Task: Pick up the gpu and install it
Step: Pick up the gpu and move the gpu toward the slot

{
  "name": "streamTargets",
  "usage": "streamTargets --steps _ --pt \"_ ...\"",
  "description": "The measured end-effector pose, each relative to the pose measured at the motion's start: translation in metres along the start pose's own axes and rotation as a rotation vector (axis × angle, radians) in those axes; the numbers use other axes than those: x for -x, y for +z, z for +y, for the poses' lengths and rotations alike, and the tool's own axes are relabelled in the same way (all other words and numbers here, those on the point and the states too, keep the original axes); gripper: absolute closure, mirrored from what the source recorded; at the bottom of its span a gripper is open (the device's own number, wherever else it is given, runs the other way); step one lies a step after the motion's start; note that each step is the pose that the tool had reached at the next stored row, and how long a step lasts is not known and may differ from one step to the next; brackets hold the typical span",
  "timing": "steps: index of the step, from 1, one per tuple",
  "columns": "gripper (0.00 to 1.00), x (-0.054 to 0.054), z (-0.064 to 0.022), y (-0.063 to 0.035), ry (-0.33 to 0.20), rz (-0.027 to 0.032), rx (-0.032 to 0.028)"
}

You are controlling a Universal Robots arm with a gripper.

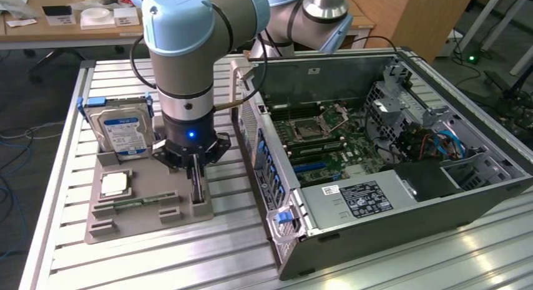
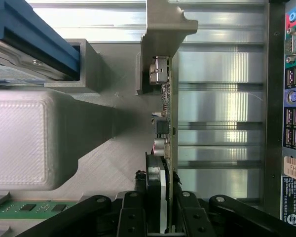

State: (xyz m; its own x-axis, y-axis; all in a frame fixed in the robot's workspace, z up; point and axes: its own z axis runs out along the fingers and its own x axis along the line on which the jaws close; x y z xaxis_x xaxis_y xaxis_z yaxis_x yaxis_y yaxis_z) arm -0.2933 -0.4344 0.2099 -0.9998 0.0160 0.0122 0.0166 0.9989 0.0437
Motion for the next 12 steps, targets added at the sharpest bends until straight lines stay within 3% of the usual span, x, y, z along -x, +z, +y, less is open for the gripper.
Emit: streamTargets --steps 12 --pt "0.72 -0.0001 0.0001 -0.0034 0.0 -0.0001 0.0001"
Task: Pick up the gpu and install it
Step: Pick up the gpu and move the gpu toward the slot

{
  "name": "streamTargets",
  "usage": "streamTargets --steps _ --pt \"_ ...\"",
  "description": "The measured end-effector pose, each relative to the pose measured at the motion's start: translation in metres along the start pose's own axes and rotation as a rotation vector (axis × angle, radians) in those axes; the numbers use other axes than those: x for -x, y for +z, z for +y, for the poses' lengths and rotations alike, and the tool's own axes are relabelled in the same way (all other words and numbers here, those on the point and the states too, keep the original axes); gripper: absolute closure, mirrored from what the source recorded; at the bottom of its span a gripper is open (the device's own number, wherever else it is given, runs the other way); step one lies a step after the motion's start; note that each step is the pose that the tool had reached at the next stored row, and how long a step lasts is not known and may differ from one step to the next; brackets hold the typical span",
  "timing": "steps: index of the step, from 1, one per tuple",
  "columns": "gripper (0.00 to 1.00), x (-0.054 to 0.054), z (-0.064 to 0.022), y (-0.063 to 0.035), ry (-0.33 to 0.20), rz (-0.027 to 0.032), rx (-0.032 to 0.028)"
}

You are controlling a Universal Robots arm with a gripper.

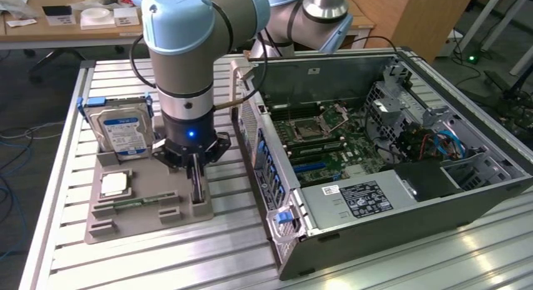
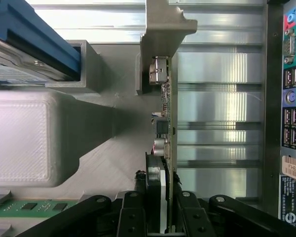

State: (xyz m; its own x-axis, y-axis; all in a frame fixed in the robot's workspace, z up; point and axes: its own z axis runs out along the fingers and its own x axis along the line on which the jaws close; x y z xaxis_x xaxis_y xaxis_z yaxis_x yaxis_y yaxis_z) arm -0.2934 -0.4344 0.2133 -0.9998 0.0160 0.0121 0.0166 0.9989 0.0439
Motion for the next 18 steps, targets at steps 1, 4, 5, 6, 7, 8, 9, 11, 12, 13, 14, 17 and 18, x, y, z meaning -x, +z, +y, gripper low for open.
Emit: streamTargets --steps 1,4,5,6,7,8,9,11,12,13,14,17,18 --pt "0.72 0.0 0.0002 -0.0034 0.0 0.0002 -0.0002" --pt "0.72 0.0 0.0006 -0.0142 0.0 0.0002 0.0" --pt "0.72 0.0 0.0008 -0.0176 0.0 0.0001 0.0" --pt "0.72 0.0 0.0009 -0.0212 0.0 0.0001 0.0" --pt "0.72 0.0 0.0011 -0.0247 0.0 0.0002 0.0001" --pt "0.72 0.0 0.0012 -0.0282 0.0 0.0001 0.0002" --pt "0.72 0.0 0.0014 -0.0318 0.0 0.0001 0.0002" --pt "0.72 -0.001 0.0018 -0.0397 0.0 0.0001 0.0002" --pt "0.72 -0.001 0.0019 -0.0438 0.0 0.0001 0.0002" --pt "0.72 -0.001 0.0022 -0.0482 0.0 0.0001 0.0003" --pt "0.72 -0.001 0.0023 -0.0527 0.0 0.0001 0.0002" --pt "0.72 -0.001 0.0029 -0.0666 0.0 0.0001 0.0003" --pt "0.72 -0.001 0.0032 -0.0711 0.0 0.0001 0.0003"
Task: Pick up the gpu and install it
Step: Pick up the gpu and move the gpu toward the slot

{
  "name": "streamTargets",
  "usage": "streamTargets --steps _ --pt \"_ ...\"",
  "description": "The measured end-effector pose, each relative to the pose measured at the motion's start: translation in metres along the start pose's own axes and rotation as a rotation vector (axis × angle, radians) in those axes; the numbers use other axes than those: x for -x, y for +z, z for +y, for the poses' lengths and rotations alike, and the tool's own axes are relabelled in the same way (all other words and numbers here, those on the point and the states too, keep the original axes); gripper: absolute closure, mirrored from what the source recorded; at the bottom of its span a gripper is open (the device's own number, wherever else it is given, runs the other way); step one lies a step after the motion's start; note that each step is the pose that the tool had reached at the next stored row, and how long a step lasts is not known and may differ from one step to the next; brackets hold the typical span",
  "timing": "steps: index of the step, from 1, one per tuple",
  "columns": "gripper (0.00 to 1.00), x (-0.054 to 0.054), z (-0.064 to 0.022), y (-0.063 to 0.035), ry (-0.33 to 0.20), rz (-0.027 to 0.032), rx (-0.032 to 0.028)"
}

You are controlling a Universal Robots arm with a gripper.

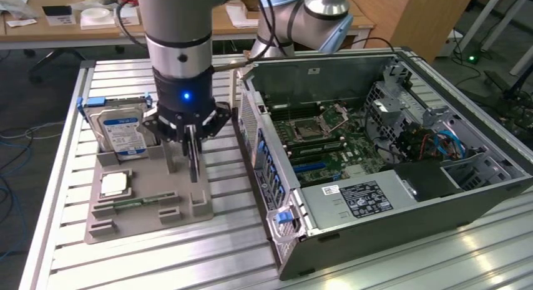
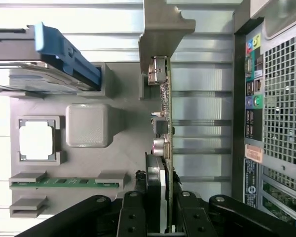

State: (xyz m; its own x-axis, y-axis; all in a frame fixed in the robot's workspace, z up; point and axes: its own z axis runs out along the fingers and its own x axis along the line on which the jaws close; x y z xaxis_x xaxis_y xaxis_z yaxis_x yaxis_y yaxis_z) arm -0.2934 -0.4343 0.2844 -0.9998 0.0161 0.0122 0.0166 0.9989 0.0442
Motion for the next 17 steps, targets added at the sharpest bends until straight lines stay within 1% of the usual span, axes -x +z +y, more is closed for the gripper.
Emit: streamTargets --steps 8,17 --pt "0.72 0.0 0.0016 -0.0363 0.0 0.0 0.0015" --pt "0.72 -0.001 0.0034 -0.0774 0.0 0.0 0.0059"
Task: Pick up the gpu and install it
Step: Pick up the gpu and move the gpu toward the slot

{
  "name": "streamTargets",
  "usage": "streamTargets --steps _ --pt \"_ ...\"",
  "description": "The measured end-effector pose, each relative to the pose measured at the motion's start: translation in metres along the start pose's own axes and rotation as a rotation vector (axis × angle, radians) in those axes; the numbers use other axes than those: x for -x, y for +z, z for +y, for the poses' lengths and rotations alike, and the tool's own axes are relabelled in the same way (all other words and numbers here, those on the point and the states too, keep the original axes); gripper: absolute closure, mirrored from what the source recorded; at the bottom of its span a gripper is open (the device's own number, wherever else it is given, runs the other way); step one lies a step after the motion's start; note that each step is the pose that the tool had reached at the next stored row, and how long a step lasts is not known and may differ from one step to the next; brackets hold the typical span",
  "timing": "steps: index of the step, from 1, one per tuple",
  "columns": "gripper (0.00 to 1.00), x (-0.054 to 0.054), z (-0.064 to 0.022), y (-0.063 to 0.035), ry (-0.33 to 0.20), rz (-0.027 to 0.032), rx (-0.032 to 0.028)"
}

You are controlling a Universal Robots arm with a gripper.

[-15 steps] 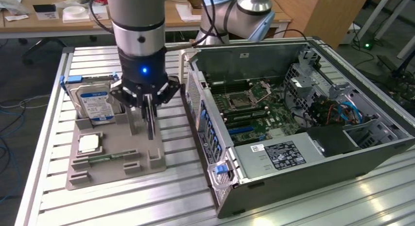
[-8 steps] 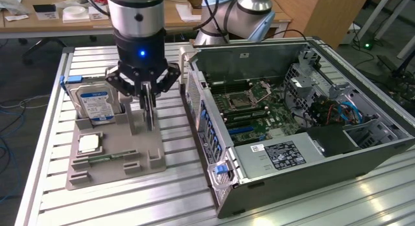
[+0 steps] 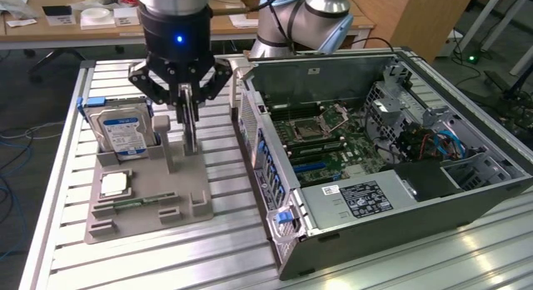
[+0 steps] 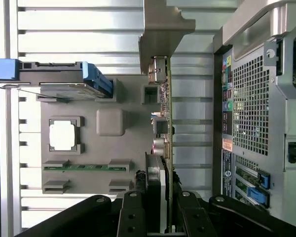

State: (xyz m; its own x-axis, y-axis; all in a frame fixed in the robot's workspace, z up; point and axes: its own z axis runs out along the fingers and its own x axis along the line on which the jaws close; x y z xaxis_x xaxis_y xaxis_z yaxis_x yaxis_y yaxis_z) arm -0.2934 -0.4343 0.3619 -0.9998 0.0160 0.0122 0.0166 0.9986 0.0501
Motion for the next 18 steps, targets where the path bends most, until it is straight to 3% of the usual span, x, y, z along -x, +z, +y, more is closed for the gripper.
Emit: streamTargets --steps 13,18 --pt "0.72 -0.001 0.0029 -0.0582 0.0 0.0002 0.004" --pt "0.72 -0.001 0.0031 -0.0632 0.0 -0.0001 0.005"
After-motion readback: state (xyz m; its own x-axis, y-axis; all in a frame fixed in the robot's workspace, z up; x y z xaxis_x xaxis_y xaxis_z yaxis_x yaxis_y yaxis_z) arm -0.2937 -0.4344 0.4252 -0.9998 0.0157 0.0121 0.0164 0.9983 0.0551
